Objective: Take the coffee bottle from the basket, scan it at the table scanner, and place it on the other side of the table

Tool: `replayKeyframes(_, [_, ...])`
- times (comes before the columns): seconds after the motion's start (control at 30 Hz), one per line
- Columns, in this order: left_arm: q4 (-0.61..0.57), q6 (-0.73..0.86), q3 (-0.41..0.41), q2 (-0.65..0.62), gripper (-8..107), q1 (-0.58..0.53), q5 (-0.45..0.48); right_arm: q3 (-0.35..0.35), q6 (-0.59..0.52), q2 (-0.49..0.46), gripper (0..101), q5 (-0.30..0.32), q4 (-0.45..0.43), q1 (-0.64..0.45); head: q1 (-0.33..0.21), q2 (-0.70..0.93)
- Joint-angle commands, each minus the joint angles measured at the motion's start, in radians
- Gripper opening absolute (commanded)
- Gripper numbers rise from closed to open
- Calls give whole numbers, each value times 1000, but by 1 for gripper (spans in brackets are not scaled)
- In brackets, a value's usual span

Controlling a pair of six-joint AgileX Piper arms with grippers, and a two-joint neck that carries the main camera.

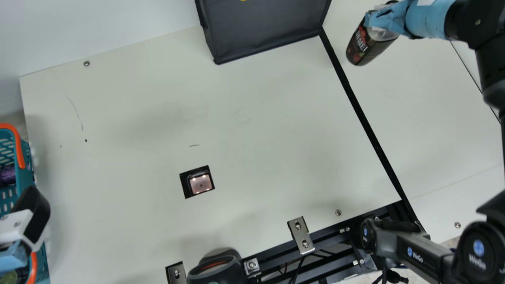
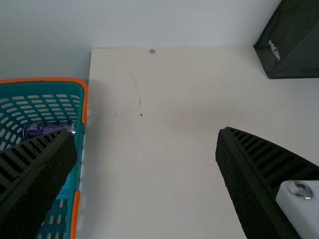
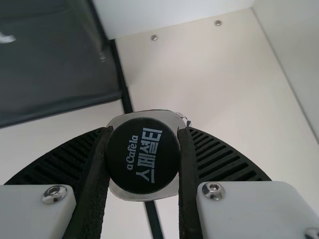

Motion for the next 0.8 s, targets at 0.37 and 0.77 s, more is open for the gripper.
replayKeyframes(0.37, [0, 0, 0, 0, 90, 0, 0, -165, 48, 223, 0, -21, -66, -3, -30, -2])
replayKeyframes(0.77, [0, 0, 0, 0, 90, 0, 0, -352, 132, 407, 0, -7, -120, 24, -30, -2])
